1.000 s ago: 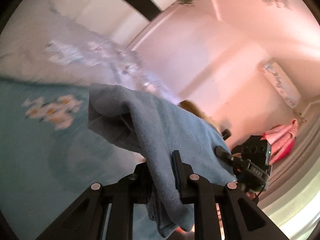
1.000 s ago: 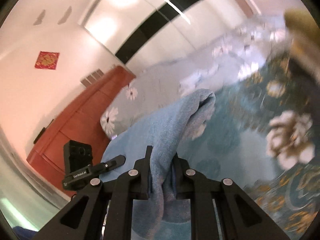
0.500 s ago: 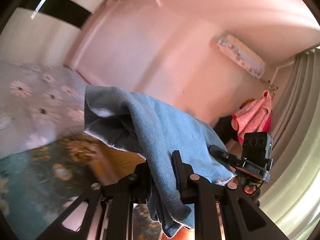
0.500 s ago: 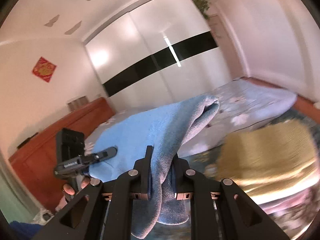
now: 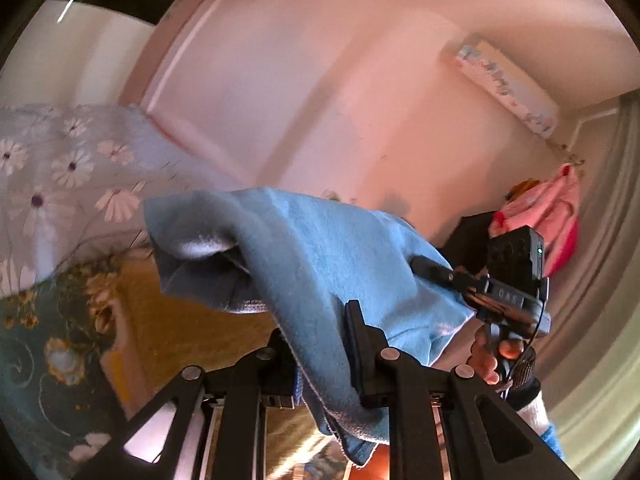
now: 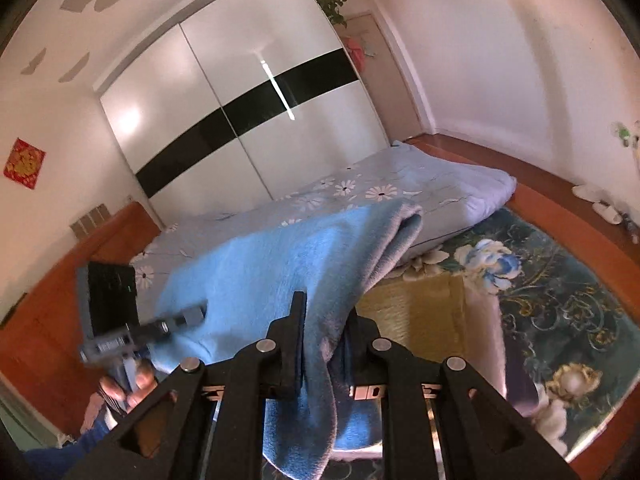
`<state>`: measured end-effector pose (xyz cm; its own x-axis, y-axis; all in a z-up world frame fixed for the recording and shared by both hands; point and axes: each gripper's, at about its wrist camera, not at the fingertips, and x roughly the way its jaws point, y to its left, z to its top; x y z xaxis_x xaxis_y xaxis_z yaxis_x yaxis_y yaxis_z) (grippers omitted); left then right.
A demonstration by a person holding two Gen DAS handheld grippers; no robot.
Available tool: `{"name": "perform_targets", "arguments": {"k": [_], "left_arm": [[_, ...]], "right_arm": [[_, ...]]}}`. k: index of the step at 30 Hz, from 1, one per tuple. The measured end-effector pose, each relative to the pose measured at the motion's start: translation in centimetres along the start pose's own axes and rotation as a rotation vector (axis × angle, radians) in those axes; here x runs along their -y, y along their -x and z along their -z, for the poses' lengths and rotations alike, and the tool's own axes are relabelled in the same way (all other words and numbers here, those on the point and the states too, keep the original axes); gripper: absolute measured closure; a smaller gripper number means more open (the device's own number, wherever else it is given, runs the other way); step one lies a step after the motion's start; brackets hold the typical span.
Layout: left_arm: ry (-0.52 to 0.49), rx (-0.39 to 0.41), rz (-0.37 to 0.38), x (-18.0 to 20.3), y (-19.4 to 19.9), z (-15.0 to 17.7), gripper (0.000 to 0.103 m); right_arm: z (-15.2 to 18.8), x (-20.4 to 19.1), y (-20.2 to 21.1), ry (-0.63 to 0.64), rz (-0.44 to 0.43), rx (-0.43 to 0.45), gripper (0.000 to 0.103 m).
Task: Fold clothes
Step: 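Lift the folded shirt with both grippers and place it atop the towel stack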
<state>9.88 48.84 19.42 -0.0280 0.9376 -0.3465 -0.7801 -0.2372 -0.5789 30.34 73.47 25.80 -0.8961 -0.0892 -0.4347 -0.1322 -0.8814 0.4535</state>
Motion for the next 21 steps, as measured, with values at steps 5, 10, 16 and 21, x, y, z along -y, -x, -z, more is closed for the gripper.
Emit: {"name": "perform_targets", "arguments": {"k": [5,10,16,21], "left_arm": [[0.106,-0.085,-0.051,-4.0,-2.8,2.5,0.084],[0.119,-0.090,-0.034,-4.5,-1.0,3.0,0.079],[0.102,-0.020,-0.101,-3.9,3.7,3.3,0.062],[0.095,0.089,-0.146,-1.2,4.8,0.9,0.045]], "right_arm": [[4.2,6.3,-6.6,-0.112,0.043,-0.144,0.086],[5.3,7.5,-6.2,-0.123,0.000,-0.116,0.084],[4.9,6.5,-2.6,-0.074,0.054,-0.064,0.081],[4.7,5.5,0.0,-0.056,0.131,0.008,0.080]]}}
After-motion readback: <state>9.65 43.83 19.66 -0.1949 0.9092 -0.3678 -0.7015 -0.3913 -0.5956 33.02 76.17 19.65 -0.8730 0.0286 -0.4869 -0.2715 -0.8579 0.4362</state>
